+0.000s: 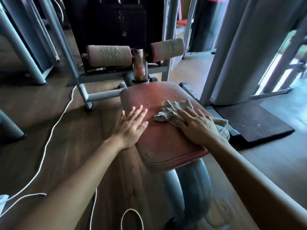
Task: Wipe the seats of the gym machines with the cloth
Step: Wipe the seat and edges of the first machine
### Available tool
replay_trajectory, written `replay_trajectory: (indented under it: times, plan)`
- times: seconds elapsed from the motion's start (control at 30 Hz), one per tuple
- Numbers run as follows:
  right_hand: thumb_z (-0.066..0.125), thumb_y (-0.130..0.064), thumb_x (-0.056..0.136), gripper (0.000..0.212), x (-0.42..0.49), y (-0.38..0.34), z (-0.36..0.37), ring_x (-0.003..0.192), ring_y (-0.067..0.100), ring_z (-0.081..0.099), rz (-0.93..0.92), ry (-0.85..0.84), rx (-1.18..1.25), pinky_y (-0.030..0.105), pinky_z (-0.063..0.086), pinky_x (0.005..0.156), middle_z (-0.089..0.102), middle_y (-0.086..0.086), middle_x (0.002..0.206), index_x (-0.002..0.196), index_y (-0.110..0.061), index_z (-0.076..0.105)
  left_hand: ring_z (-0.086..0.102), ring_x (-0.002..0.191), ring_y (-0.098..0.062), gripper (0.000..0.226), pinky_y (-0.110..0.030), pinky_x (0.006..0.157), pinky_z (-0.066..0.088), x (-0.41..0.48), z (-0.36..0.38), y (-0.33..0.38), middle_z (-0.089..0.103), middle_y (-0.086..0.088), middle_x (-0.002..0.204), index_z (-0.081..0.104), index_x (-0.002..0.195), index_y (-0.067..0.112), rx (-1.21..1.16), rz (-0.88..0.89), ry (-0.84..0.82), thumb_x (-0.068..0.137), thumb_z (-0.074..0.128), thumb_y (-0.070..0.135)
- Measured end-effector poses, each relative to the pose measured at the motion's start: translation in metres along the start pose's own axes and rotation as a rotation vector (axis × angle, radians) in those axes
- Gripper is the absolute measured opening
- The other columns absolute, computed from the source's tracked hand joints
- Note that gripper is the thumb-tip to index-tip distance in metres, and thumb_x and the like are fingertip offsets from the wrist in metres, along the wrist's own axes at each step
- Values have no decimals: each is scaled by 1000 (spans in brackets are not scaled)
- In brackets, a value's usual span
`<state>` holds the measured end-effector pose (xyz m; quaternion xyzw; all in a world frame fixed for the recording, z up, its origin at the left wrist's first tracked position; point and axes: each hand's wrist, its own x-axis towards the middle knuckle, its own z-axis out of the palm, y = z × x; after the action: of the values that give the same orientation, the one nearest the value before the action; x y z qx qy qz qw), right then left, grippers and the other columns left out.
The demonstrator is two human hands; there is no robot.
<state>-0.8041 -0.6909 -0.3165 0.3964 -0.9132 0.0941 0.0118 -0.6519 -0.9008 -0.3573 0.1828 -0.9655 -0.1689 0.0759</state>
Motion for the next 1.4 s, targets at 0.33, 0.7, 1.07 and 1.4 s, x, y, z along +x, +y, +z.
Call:
replay_trajectory:
  times: [0.33,0.7,1.07,1.4]
  plan:
    - [38,-43,105,43,-44,-7,-39,140,21,44,-131,52,184,37,36,112,46,-5,153,144,-31,52,12,154,-21,54,-42,123,-1,-1,-4,10,20,-1,166,26,157,19,-121,-71,72,107,33,37]
    - [56,-40,99,36,-72,47,-28,134,11,49,131,189,582,22,34,103,52,-7,148,131,-29,65,21,149,-25,58,-51,119,15,4,-22,96,20,5,165,32,149,52,169,140,-144,94,39,69]
    - [45,-35,105,34,-59,43,-2,146,15,33,136,161,539,26,20,117,47,-2,153,133,-31,63,53,121,-20,32,-26,98,36,-6,-68,73,62,-1,126,77,108,33,-165,-60,-106,94,49,23]
    - [34,-47,105,46,-52,36,11,154,23,-4,173,-5,319,34,-6,121,12,-4,167,151,-44,34,45,135,-28,59,-35,109,36,-17,-49,102,49,-8,148,49,143,20,13,-160,-126,90,62,42]
